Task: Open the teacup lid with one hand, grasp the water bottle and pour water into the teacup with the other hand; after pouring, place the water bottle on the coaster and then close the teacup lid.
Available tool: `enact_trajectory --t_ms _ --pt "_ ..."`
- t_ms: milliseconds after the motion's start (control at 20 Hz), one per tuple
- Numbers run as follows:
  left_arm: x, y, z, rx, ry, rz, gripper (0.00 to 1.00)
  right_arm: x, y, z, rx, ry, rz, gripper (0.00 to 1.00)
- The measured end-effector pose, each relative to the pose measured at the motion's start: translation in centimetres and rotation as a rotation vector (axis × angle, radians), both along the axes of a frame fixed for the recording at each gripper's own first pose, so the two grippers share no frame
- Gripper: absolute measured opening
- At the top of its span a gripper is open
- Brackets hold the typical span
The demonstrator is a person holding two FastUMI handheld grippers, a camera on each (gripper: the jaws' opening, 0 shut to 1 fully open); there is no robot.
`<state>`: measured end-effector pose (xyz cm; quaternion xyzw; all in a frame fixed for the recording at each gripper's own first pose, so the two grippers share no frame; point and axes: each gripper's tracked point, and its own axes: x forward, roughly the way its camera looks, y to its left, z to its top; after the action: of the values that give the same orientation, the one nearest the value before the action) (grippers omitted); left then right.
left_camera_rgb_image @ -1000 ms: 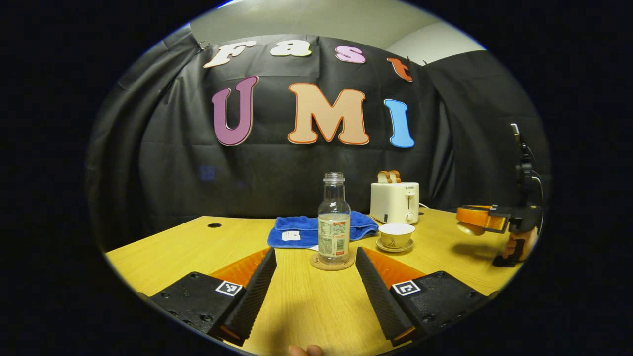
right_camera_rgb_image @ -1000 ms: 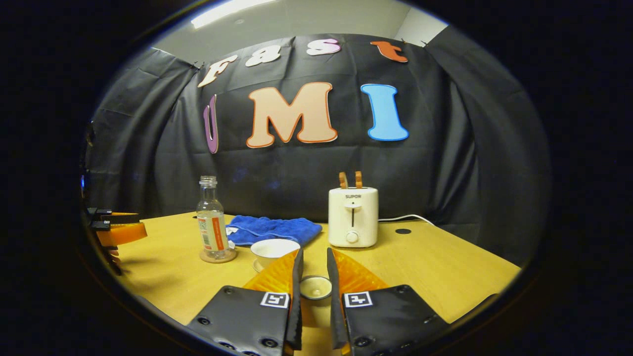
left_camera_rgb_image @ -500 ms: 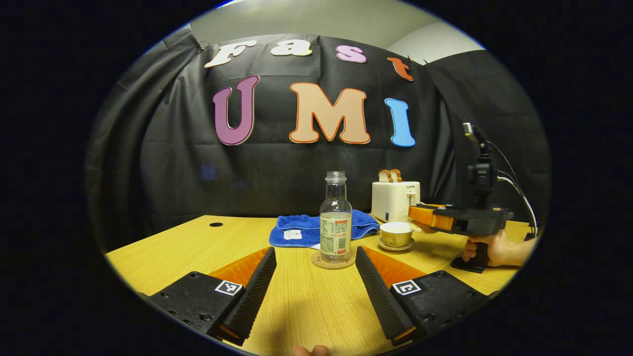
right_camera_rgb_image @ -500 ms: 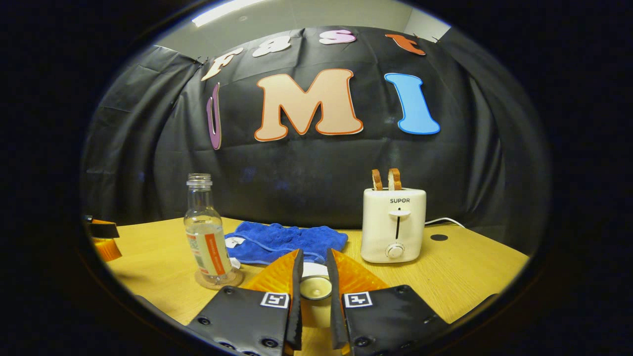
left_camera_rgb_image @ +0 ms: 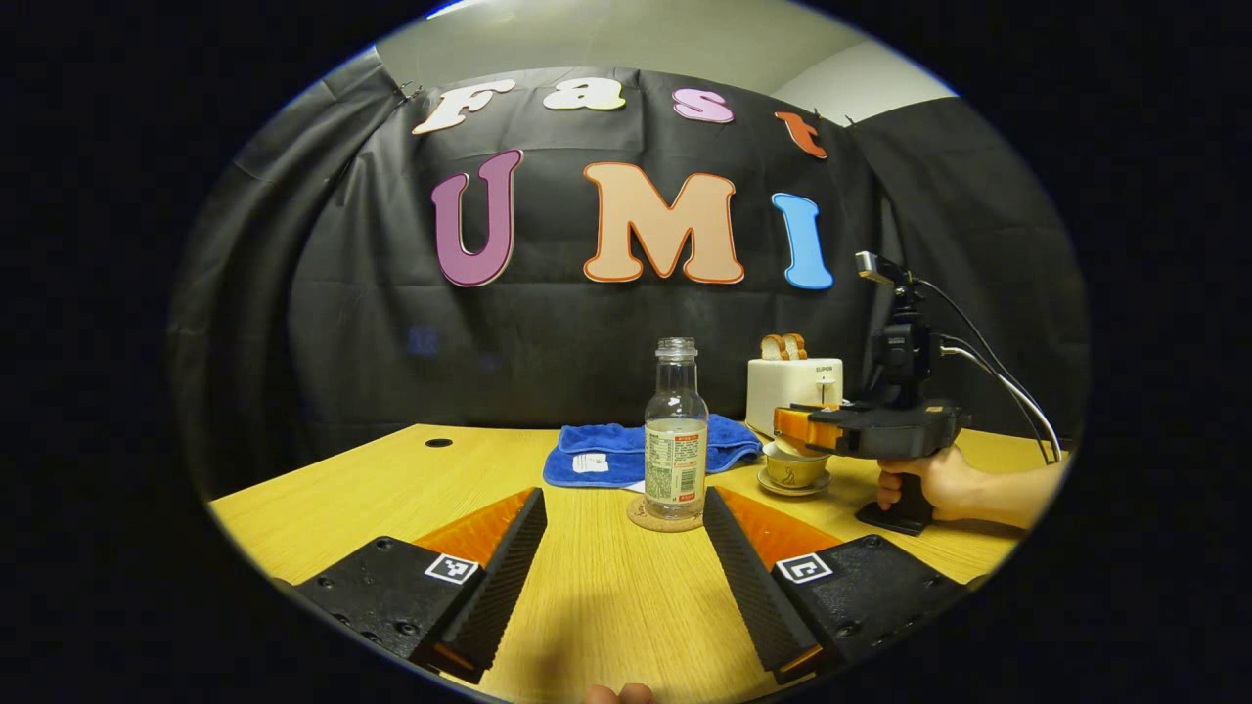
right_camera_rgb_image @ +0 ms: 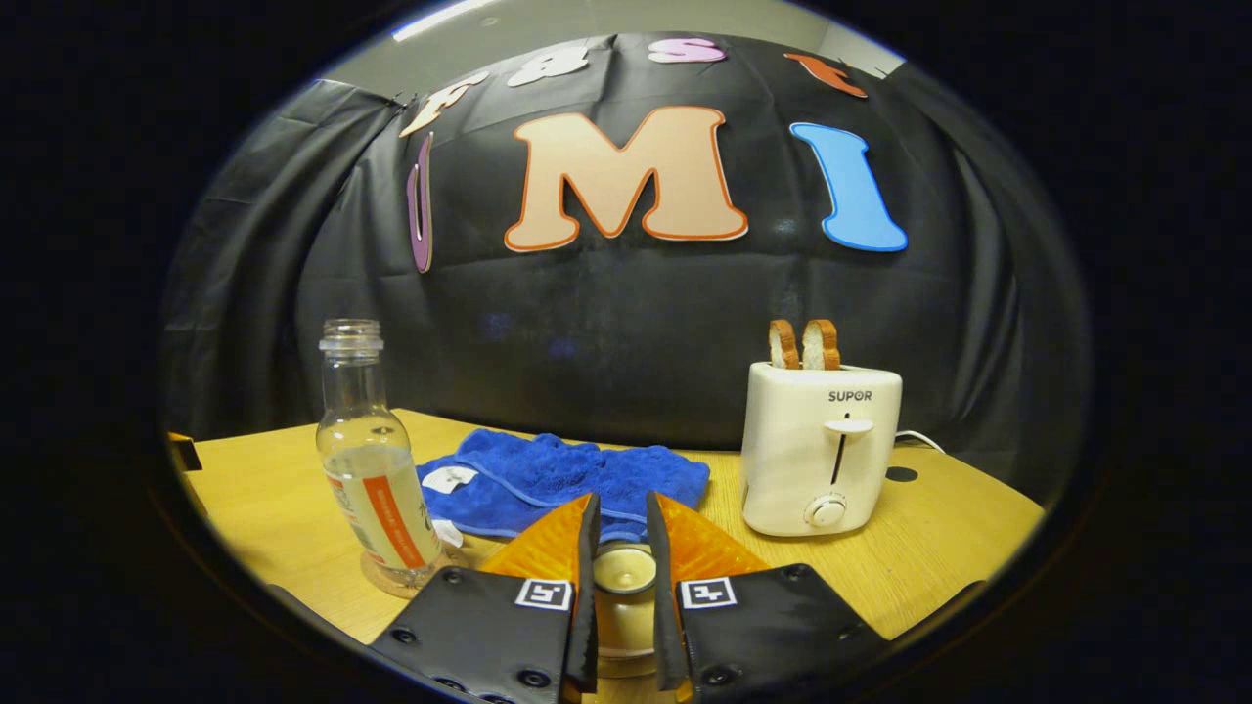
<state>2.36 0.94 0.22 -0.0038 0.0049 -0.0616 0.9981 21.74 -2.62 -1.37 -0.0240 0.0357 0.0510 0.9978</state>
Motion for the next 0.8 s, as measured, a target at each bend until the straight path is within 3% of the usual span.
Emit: enact_trajectory --t_ms 650,800 --pt "0.1 -0.1 0.0 -0.001 -0.003 0.001 0.94 0.5 0.4 -1.4 -0.013 0.088 0.021 0.27" --pt "0.1 -0.1 0.0 -0.001 -0.003 0.001 0.94 0.4 0.2 -1.6 0.038 0.102 0.043 0.39"
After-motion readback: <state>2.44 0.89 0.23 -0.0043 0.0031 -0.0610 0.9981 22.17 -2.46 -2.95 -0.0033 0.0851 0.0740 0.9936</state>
